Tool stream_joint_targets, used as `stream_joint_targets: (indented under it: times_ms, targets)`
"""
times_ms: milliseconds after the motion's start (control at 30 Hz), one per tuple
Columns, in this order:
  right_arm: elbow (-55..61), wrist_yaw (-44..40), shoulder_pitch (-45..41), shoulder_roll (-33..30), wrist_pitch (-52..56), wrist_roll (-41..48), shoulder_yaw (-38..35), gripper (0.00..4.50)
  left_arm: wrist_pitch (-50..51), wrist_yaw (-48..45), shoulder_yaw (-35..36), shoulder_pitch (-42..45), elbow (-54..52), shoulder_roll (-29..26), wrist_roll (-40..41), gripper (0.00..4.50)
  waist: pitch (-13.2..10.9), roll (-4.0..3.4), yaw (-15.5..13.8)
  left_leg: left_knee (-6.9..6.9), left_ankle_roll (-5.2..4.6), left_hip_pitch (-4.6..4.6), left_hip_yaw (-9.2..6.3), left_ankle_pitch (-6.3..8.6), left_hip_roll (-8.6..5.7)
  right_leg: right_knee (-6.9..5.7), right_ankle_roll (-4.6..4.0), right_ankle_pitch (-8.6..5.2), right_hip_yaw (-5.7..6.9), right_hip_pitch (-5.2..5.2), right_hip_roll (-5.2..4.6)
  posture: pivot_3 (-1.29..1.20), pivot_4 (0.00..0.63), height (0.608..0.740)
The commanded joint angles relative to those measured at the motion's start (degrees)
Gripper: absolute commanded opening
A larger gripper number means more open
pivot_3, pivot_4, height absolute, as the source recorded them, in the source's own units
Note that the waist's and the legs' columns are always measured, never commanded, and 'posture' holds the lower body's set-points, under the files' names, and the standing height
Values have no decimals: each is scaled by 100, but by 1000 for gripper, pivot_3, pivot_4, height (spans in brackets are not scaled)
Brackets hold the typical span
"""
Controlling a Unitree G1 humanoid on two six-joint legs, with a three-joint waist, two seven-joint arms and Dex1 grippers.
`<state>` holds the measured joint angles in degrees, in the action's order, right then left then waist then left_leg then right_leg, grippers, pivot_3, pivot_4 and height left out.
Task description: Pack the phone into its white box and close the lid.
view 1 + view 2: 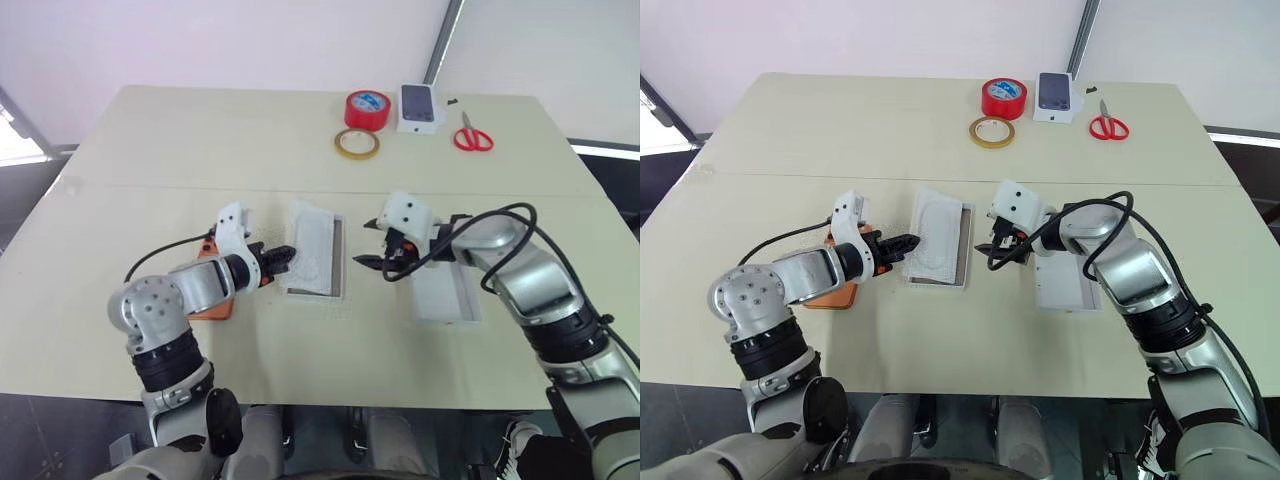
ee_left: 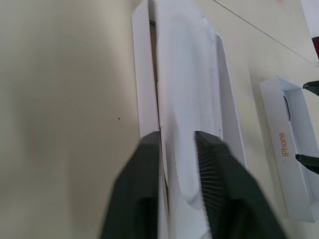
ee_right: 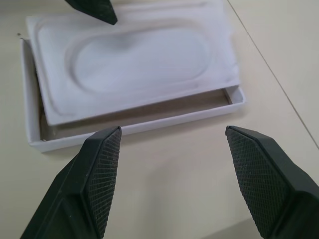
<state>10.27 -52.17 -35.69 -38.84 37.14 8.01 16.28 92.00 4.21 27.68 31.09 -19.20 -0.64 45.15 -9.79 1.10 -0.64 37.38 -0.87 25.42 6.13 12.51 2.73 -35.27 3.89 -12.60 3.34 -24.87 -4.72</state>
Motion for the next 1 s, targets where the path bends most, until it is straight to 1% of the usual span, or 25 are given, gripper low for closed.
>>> stream_joint_targets:
  times_ms: [33, 133, 267, 367, 433, 533, 600, 667, 733, 800, 900, 1000]
  targets:
    - [-31, 31, -118, 68, -127, -28, -111, 3507, 50, -30, -106, -29, -249, -15, 207, 2960, 0, 0, 0, 0, 0, 0, 0, 0, 0, 0, 0, 0, 0, 0, 0, 0, 150, 740]
    - [-90, 43, -167, 106, -138, -39, -104, 3507, 50, -55, -84, -33, -272, -68, 312, 4444, 0, 0, 3, 0, 0, 0, 0, 0, 0, 0, 0, 0, 0, 0, 1, 0, 150, 740]
    - [-173, 96, -254, 222, -112, -69, -97, 3507, 50, -81, -2, 2, -312, -165, 419, 4444, 0, 0, 5, 0, 0, 0, 0, 0, 0, -1, 0, 0, 0, 0, 1, 0, 150, 740]
    - [-244, 213, -389, 438, 34, -57, -81, 2659, 33, -230, 208, 119, -428, -367, 417, 4485, 0, 0, 21, -1, 0, -1, 0, 0, 1, -1, 0, 0, 0, -1, 2, 0, 150, 740]
    - [-416, 482, -619, 854, 233, -153, 104, 1681, -489, -670, 39, -93, -551, -1135, 257, 4485, 0, 0, 84, -1, 0, -1, 0, 0, 2, -3, 0, 0, 0, -1, 4, 0, 150, 740]
    - [-563, 706, -799, 1266, 376, -280, 305, 126, -1231, -1293, -300, -508, -616, -2033, 5, 4485, 0, -1, 170, -21, 21, -4, -1, -12, 6, -14, 0, 0, 0, -12, 7, 0, 150, 740]
    - [-804, 942, -953, 1600, 454, -409, 423, 49, -1844, -1856, -494, -888, -653, -2629, -165, 4485, 0, -4, 165, -30, 28, -3, 0, -16, 8, -21, -1, 0, 0, -22, 4, 0, 150, 740]
    - [-980, 1086, -1044, 1779, 470, -523, 487, 49, -2329, -2260, -657, -1161, -680, -2986, -285, 4485, 0, -4, 167, -31, 36, 3, 2, -20, 8, -25, -3, 0, -1, -33, 2, 0, 150, 740]
    - [-1363, 1289, -1199, 2017, 439, -691, 600, 49, -2975, -2859, -838, -1625, -736, -3448, -516, 4485, 0, -4, 159, -29, 49, 8, 2, -13, 6, -26, -5, 0, -1, -36, -6, 0, 150, 740]
    - [-1732, 1468, -1337, 2220, 377, -864, 718, 49, -3470, -3349, -933, -2031, -728, -3811, -677, 4485, 0, -5, 169, -32, 56, 10, 6, -10, 3, -22, -11, 3, -3, -46, -29, 0, 150, 740]
    - [-2182, 1663, -1487, 2508, 210, -1016, 762, 49, -3923, -3921, -957, -2520, -734, -4189, -771, 4485, 0, -6, 189, -47, 58, 12, 7, -8, 3, -3, -17, 7, -4, -68, -36, 0, 150, 740]
    - [-2521, 1749, -1580, 2701, 94, -1133, 788, 49, -4178, -4257, -963, -2860, -768, -4422, -837, 4485, -1, -7, 188, -69, 61, 24, 11, -10, 2, 3, -18, 7, -10, -89, -42, 0, 150, 740]
